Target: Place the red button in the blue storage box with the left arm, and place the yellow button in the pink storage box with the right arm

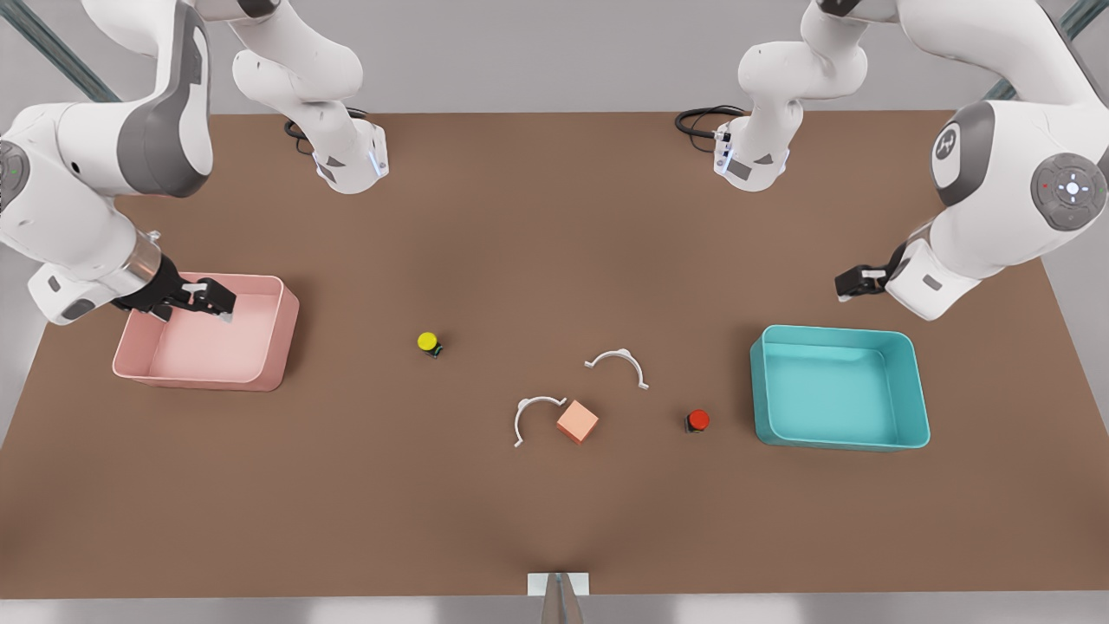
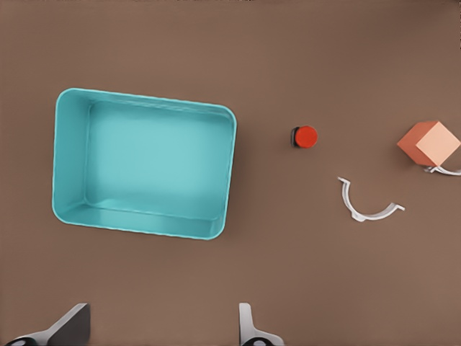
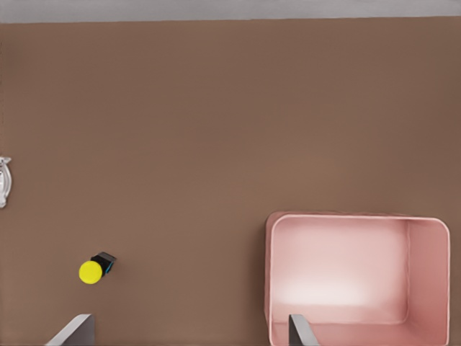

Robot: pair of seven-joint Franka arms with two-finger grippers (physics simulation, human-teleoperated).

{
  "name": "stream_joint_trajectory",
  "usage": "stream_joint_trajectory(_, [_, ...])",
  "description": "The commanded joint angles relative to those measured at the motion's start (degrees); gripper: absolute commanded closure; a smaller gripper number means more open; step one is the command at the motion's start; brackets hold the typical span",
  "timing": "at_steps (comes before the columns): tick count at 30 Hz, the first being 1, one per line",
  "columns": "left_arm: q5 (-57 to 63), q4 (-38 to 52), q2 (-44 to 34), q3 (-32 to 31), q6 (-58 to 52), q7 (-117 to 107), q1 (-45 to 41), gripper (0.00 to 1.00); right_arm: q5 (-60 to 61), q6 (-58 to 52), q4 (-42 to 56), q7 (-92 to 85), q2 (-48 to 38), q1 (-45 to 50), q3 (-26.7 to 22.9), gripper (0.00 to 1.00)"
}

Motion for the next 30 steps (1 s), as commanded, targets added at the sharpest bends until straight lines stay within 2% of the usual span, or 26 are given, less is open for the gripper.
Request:
stream_joint_trajectory(1, [0.18,0.01,-0.01,-0.01,1.06,6.35,-0.07,0.0,0.2,0.78,-0.13,-1.95,-0.05,-0.16,0.02,0.0])
stream_joint_trajectory(4, [0.09,0.1,2.18,-0.45,1.5,6.18,-3.05,0.0,0.2,1.39,-0.92,-2.21,0.04,0.1,0.02,0.0])
stream_joint_trajectory(5, [0.09,0.1,5.08,-0.54,3.51,6.35,-6.74,0.0,0.11,4.11,-0.92,-2.12,2.23,0.72,2.38,0.0])
stream_joint_trajectory(8, [1.58,0.01,13.16,-0.54,17.48,6.18,-11.23,0.0,-0.07,10.97,-1.1,-1.42,9.0,1.16,8.45,0.0])
stream_joint_trajectory(11, [1.58,0.01,20.9,-0.54,29.96,6.44,-13.25,0.0,-1.73,16.68,-1.18,2.97,15.41,7.74,8.54,0.0])
stream_joint_trajectory(12, [1.76,0.01,23.89,-0.54,33.84,6.88,-13.87,0.0,-2.26,18.79,-5.13,5.69,14.9,9.07,8.98,0.0])
stream_joint_trajectory(14, [1.58,-0.16,27.58,-0.54,39.11,8.02,-13.96,0.0,-2.09,27.76,-16.73,13.43,12.7,8.02,14.08,0.0])
stream_joint_trajectory(16, [1.67,-0.25,30.49,-0.54,45.36,8.11,-14.48,0.0,-1.3,36.9,-28.07,17.04,10.41,7.84,15.22,0.0])
stream_joint_trajectory(21, [1.23,-0.52,36.29,-0.19,45.62,7.5,-14.31,0.0,-1.3,42.79,-28.78,18.27,14.89,7.22,16.19,0.0])
stream_joint_trajectory(25, [1.49,-1.57,37.96,-0.01,45.53,7.58,-14.05,0.0,-1.3,43.85,-29.57,18.27,16.83,7.4,16.54,0.0])
stream_joint_trajectory(30, [1.49,-2.1,38.49,0.17,45.53,7.5,-13.96,0.01,-1.21,46.3,-35.28,18.36,16.56,7.31,17.95,0.0])
